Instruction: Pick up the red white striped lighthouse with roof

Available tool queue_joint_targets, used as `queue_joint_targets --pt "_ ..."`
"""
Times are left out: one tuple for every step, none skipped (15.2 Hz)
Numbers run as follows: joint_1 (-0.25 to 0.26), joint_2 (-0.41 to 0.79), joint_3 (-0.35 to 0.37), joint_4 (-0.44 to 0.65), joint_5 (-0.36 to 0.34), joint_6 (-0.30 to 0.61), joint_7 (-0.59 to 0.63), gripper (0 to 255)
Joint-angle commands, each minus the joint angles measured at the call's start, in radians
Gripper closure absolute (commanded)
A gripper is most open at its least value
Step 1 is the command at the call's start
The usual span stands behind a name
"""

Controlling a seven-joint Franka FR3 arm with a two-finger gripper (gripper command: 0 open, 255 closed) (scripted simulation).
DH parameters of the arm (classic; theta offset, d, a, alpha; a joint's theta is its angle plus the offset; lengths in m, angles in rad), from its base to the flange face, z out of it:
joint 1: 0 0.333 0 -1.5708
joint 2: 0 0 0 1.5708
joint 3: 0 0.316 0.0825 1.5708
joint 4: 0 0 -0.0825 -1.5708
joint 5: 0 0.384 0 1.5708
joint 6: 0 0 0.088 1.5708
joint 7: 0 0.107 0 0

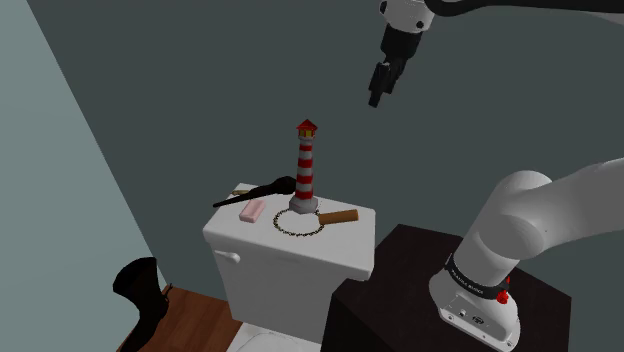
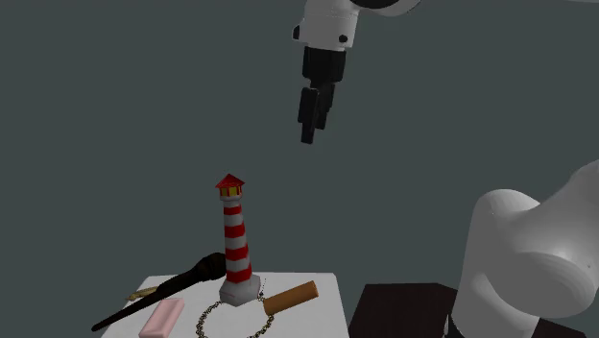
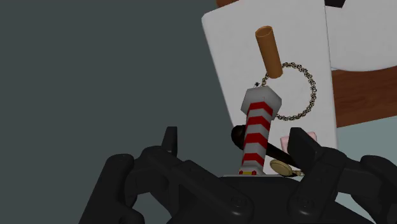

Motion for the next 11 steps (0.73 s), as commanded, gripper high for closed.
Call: queue_joint_targets --pt "0.000 0.000 0.000 0.000 0.000 0.000 0.000 0" --pt "0.000 0.028 0.011 0.000 0.000 0.027 0.013 0" --pt "0.000 0.057 0.022 0.002 0.000 0.054 0.025 0" --pt "0.000 0.086 0.033 0.006 -0.001 0.080 0.038 0" --pt "-0.001 0.117 0.044 0.010 -0.002 0.106 0.051 0" --pt "-0.001 0.148 0.055 0.016 -0.004 0.131 0.065 0" --pt "-0.003 0.180 0.066 0.024 -0.008 0.155 0.078 0" --pt "-0.004 0.213 0.077 0.033 -0.012 0.178 0.092 0" --pt "-0.006 0.247 0.088 0.043 -0.017 0.201 0.106 0" --pt "-0.008 0.281 0.099 0.054 -0.022 0.222 0.120 0" --pt "-0.010 0.315 0.110 0.067 -0.029 0.243 0.135 0"
